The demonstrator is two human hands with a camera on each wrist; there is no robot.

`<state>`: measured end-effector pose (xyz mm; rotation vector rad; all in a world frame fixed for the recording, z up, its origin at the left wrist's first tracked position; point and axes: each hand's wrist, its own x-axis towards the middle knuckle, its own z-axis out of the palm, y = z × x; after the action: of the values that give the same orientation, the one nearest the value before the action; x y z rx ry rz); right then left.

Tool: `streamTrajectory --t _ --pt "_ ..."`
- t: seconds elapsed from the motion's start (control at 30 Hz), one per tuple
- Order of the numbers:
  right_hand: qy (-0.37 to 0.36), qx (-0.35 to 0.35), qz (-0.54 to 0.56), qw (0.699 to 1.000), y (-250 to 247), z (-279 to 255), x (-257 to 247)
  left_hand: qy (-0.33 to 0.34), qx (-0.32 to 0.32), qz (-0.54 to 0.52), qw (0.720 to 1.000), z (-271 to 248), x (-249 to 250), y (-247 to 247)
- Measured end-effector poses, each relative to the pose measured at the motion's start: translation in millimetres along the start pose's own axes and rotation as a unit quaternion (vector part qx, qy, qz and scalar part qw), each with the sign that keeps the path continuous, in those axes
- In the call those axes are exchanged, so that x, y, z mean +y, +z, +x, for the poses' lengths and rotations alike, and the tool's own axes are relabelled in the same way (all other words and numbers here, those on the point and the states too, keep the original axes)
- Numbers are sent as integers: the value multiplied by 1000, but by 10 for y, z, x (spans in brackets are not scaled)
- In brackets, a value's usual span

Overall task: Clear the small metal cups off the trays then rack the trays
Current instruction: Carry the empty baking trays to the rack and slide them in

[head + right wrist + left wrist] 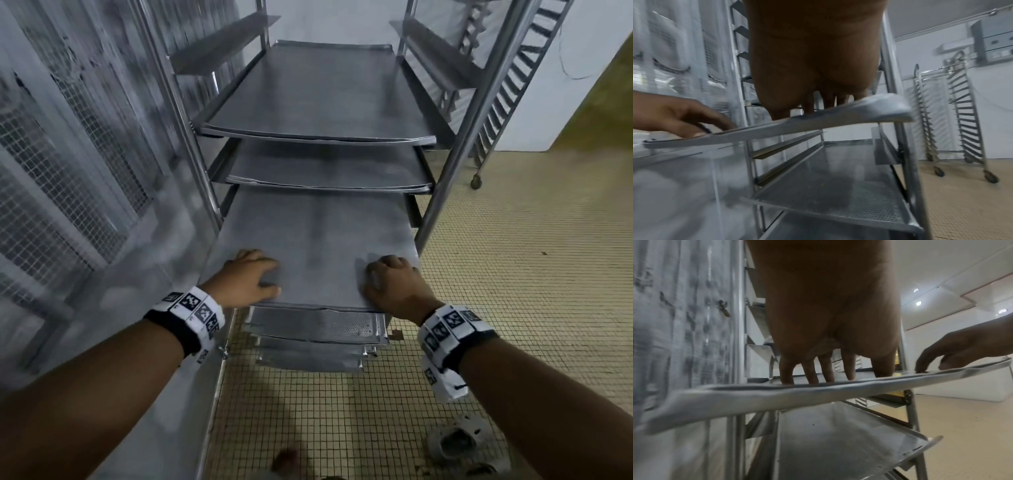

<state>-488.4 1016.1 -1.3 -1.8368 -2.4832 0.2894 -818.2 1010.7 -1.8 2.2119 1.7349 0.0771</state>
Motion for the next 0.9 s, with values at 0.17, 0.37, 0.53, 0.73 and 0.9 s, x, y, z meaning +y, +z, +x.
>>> streamTrajectory --t 0.17,0.37,0.53,0.73,0.9 --pt "-68 -11 -14 998 111 -186 -384 46 31 -17 998 -156 443 211" --pt "-94 32 40 994 247 -432 -438 32 47 9 998 -433 550 362" --pt "-78 61 75 992 355 -521 -404 -46 103 17 993 -624 552 502" --pt "-41 15 89 995 329 -478 -386 -47 96 33 994 -571 540 485" --pt "-35 11 94 995 305 -311 -356 -46 83 35 995 -399 483 425"
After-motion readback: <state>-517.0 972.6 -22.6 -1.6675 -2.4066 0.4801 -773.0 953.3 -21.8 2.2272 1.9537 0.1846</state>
